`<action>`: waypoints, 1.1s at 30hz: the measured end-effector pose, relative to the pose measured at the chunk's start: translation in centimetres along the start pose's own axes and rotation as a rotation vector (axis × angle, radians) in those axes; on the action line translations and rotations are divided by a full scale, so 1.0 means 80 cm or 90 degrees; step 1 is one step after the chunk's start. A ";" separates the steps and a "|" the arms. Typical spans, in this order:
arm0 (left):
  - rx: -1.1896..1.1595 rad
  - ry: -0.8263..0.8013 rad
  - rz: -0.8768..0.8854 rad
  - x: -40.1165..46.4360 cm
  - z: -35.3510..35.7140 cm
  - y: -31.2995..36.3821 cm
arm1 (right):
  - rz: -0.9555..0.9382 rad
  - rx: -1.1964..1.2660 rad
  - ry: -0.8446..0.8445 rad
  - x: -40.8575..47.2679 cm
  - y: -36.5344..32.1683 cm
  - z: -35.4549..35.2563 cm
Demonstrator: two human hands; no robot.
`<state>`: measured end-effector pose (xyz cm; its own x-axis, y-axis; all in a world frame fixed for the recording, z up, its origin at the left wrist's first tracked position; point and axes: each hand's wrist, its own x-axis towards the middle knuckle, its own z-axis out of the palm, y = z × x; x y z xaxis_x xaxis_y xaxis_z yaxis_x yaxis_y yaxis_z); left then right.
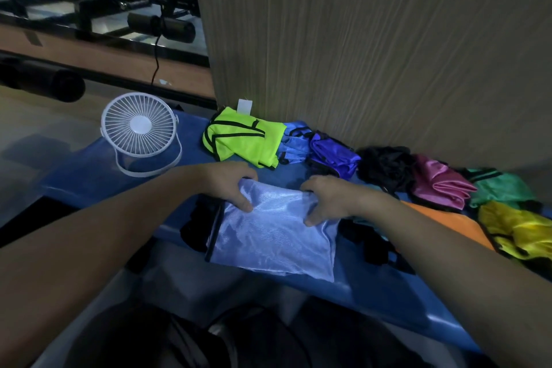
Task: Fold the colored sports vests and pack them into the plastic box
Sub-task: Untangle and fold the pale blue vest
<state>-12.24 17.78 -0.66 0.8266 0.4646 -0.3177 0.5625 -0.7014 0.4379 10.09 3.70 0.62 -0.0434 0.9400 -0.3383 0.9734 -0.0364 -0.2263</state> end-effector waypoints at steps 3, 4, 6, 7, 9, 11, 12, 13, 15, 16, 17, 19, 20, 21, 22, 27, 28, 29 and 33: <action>-0.019 0.029 0.023 -0.003 -0.003 -0.003 | -0.014 0.007 0.045 0.004 0.001 0.000; -0.021 0.059 0.029 -0.005 -0.004 -0.004 | -0.013 0.006 0.078 0.005 0.000 -0.001; -0.004 0.154 0.045 -0.010 -0.004 -0.007 | -0.001 -0.021 0.164 0.004 -0.002 0.001; 0.017 0.214 0.058 -0.014 -0.002 -0.009 | 0.000 -0.048 0.205 0.002 -0.004 0.003; 0.085 0.334 0.123 -0.023 0.007 -0.011 | -0.021 -0.101 0.268 -0.003 -0.005 0.011; 0.171 0.412 0.206 -0.033 0.019 -0.009 | -0.065 -0.135 0.315 -0.013 -0.005 0.022; 0.209 0.439 0.231 -0.039 0.025 -0.006 | -0.093 -0.148 0.335 -0.019 -0.005 0.027; 0.238 0.466 0.248 -0.045 0.031 -0.003 | -0.124 -0.163 0.351 -0.025 -0.005 0.031; 0.267 0.501 0.264 -0.057 0.044 0.003 | -0.177 -0.187 0.378 -0.036 -0.005 0.038; 0.276 0.500 0.262 -0.063 0.050 0.006 | -0.194 -0.194 0.383 -0.042 -0.006 0.041; 0.283 0.490 0.254 -0.069 0.055 0.007 | -0.207 -0.201 0.385 -0.046 -0.006 0.044; 0.270 0.455 0.235 -0.083 0.062 0.009 | -0.225 -0.217 0.388 -0.055 -0.008 0.051; 0.249 0.441 0.231 -0.090 0.065 0.010 | -0.234 -0.224 0.392 -0.060 -0.008 0.054; 0.228 0.431 0.232 -0.097 0.069 0.010 | -0.245 -0.225 0.391 -0.065 -0.009 0.057; 0.214 0.424 0.233 -0.104 0.073 0.011 | -0.254 -0.220 0.383 -0.070 -0.011 0.060; 0.215 0.399 0.208 -0.125 0.097 0.010 | -0.235 -0.129 0.326 -0.091 -0.012 0.071; 0.217 0.396 0.209 -0.127 0.101 0.011 | -0.233 -0.105 0.325 -0.096 -0.012 0.072; 0.220 0.396 0.211 -0.129 0.104 0.011 | -0.235 -0.084 0.325 -0.101 -0.013 0.074; 0.236 0.384 0.202 -0.134 0.107 0.015 | -0.248 0.000 0.304 -0.110 -0.014 0.087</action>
<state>-20.59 7.33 -3.94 0.8741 0.3508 0.3359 0.3417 -0.9357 0.0879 7.80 -6.89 -2.49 -0.2901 0.9322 0.2164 0.9063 0.3402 -0.2507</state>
